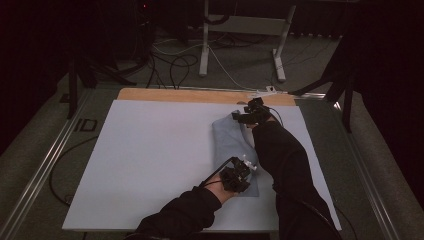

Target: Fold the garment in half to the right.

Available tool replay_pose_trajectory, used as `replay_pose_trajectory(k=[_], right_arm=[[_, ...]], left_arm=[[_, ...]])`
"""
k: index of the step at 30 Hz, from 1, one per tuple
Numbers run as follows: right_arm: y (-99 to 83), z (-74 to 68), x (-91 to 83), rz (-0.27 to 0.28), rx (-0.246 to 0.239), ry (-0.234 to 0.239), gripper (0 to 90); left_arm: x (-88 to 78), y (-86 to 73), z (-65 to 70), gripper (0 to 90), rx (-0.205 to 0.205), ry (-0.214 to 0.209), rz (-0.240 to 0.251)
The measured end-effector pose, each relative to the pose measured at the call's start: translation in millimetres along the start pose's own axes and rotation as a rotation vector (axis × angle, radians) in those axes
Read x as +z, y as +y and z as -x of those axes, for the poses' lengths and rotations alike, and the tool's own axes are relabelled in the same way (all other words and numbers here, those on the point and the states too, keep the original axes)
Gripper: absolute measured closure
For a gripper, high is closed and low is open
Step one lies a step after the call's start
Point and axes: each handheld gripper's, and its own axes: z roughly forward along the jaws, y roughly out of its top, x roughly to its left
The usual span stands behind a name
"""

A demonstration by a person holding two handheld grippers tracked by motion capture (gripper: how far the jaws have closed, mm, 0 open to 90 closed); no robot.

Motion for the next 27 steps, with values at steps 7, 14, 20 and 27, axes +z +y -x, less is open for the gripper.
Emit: replay_pose_trajectory(k=[7, 14, 20, 27], right_arm=[[-9.7, -7.2, 12.1, -0.062, -0.1, 0.001, 88.1], [-24.0, -6.1, 24.2, -0.139, -0.123, -0.002, 89.2], [-35.6, -5.1, 33.9, -0.182, -0.125, -0.006, 89.4], [-41.2, -2.1, 36.9, -0.184, -0.095, -0.007, 89.2]], left_arm=[[4.6, -0.2, 0.6, 84.9, -0.005, -0.007, 0.009], [5.5, -0.4, 2.3, 84.9, 0.007, -0.015, -0.003], [6.5, -0.5, 2.8, 84.9, 0.005, -0.02, -0.001], [8.4, -0.8, 0.8, 82.8, -0.003, -0.049, 0.004]])
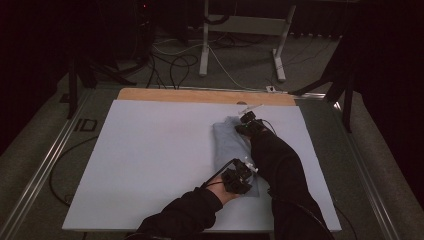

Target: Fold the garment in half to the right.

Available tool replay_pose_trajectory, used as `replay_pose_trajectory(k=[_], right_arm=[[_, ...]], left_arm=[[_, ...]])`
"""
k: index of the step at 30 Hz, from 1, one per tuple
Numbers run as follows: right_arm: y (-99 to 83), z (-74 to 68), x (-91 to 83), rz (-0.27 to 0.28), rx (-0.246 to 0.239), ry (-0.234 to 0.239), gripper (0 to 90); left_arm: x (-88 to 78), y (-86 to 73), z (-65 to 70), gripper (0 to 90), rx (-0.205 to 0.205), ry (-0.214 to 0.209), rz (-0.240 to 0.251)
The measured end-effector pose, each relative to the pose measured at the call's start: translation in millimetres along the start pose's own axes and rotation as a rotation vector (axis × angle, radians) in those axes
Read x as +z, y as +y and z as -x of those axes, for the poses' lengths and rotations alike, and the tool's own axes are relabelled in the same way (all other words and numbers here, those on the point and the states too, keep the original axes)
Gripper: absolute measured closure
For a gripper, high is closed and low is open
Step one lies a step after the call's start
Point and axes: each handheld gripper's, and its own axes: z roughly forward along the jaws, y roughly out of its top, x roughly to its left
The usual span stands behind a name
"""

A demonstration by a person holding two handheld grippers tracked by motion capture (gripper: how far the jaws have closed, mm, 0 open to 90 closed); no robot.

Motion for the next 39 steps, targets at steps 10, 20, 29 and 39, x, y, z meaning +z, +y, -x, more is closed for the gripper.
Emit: replay_pose_trajectory(k=[10, 20, 29, 39], right_arm=[[8.0, 7.9, -41.3, 0.122, 0.046, 0.006, 57.9], [-2.2, 10.5, -60.3, 0.194, 0.109, 0.027, 13.3], [-3.0, 12.2, -74.8, 0.219, 0.103, 0.03, 10.7], [3.6, -2.5, -90.7, 0.238, 0.056, 0.049, 10.7]], left_arm=[[-1.2, 3.5, 2.6, 71.1, -0.011, -0.09, 0.047], [4.9, 2.9, 10.1, 62.8, 0.014, -0.124, 0.019], [-18.6, 4.9, 9.0, 49.5, 0.057, -0.134, 0.097], [-67.4, 6.8, -3.2, 36.0, 0.082, -0.112, 0.211]])
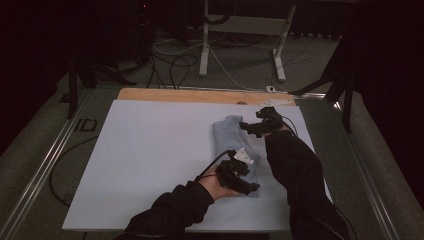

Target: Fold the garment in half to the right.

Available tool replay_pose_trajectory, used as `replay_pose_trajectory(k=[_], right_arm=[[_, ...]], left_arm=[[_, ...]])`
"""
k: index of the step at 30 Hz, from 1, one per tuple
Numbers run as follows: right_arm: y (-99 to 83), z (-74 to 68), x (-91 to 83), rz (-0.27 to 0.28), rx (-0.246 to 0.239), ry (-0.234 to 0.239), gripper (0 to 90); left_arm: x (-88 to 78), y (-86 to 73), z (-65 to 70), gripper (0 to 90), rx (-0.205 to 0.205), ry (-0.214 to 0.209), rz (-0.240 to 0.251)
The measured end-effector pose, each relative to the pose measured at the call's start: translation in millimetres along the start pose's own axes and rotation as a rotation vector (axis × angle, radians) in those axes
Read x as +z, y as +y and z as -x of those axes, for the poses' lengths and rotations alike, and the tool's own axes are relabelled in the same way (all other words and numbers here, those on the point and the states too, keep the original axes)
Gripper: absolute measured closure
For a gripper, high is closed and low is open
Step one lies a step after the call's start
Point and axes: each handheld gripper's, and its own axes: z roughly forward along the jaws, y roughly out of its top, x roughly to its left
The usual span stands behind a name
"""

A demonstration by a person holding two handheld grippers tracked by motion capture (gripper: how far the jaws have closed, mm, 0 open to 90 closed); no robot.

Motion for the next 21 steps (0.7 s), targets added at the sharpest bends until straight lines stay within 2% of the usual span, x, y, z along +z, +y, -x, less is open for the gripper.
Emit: replay_pose_trajectory(k=[5, 6, 8, 14, 18, 20, 21], right_arm=[[1.6, -11.4, -4.0, 0.008, -0.025, 0.034, 10.7], [1.0, -15.4, -5.6, 0.013, -0.029, 0.051, 10.7], [0.6, -17.9, -6.5, 0.014, -0.032, 0.053, 10.7], [-3.3, -30.5, -12.7, 0.031, -0.059, 0.093, 10.7], [-6.0, -38.0, -20.1, 0.047, -0.075, 0.107, 10.7], [-7.8, -42.5, -25.0, 0.053, -0.093, 0.114, 10.7], [-7.8, -42.5, -25.0, 0.053, -0.093, 0.114, 10.7]], left_arm=[[-24.7, 0.7, -11.7, 32.0, 0.013, 0.017, 0.063], [-27.8, 0.1, -13.6, 28.8, 0.02, 0.021, 0.066], [-35.3, -2.2, -19.0, 26.5, 0.028, 0.026, 0.079], [-55.3, -11.2, -37.6, 17.8, 0.001, 0.061, 0.105], [-66.1, -19.2, -48.8, 10.3, -0.006, 0.039, 0.115], [-70.3, -22.8, -52.4, 4.7, 0.004, 0.042, 0.13], [-72.3, -24.4, -54.3, 4.7, 0.006, 0.045, 0.135]])
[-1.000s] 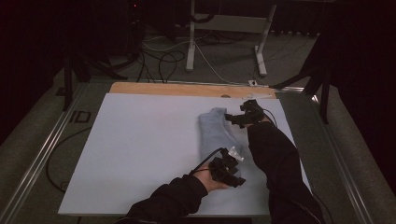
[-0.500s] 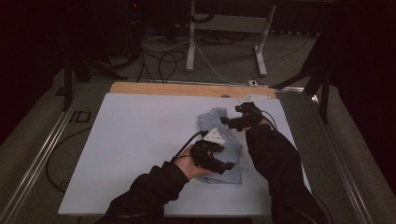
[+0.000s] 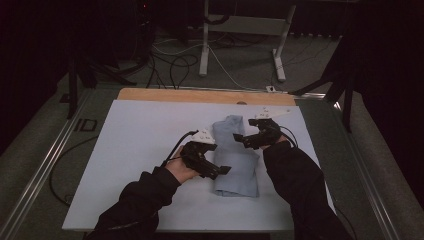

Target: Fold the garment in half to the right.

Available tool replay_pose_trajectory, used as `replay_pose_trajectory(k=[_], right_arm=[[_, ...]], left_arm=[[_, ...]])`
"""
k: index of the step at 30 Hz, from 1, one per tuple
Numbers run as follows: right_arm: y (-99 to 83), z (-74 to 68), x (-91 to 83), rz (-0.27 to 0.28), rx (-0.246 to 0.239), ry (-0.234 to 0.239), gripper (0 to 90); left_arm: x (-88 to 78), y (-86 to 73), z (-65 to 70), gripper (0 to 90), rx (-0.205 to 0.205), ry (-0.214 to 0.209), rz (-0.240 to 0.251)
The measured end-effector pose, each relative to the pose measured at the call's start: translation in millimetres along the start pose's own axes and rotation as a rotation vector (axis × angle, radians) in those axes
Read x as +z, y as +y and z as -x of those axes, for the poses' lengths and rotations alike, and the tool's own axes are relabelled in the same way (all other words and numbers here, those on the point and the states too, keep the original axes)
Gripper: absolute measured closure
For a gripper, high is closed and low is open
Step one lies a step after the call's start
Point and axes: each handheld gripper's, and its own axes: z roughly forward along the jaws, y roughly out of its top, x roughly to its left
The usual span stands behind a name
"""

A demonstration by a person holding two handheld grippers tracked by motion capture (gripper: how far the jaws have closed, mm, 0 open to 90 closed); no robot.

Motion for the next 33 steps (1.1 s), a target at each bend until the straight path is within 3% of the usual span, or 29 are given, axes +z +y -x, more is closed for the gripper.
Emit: replay_pose_trajectory(k=[2, 4, 10, 13, 14, 21, 33], right_arm=[[-0.8, -3.0, -2.3, 0.003, 0.001, 0.008, 10.7], [-1.5, -4.6, -4.1, 0.003, -0.006, 0.012, 10.7], [-7.6, -10.7, -5.6, -0.009, -0.021, 0.033, 10.7], [-11.7, -13.3, -5.9, -0.013, -0.02, 0.038, 10.8], [-13.0, -13.8, -5.8, -0.014, -0.021, 0.039, 10.8], [-21.1, -18.7, -9.8, -0.02, -0.04, 0.026, 10.8], [-39.9, -20.6, -25.2, 0.007, -0.032, -0.007, 10.7]], left_arm=[[-4.9, -2.8, -4.1, 0.3, 0.007, -0.003, 0.007], [-10.5, -5.9, -8.5, 0.3, 0.02, 0.02, 0.013], [-28.2, -19.1, -26.7, 0.0, -0.002, 0.065, 0.029], [-35.1, -25.4, -33.5, 0.0, -0.048, 0.051, -0.022], [-37.6, -28.5, -34.8, 0.0, -0.046, 0.064, -0.034], [-55.4, -44.7, -39.8, 0.0, -0.027, 0.113, -0.036], [-94.1, -76.8, -42.6, 0.0, -0.004, 0.168, 0.004]])
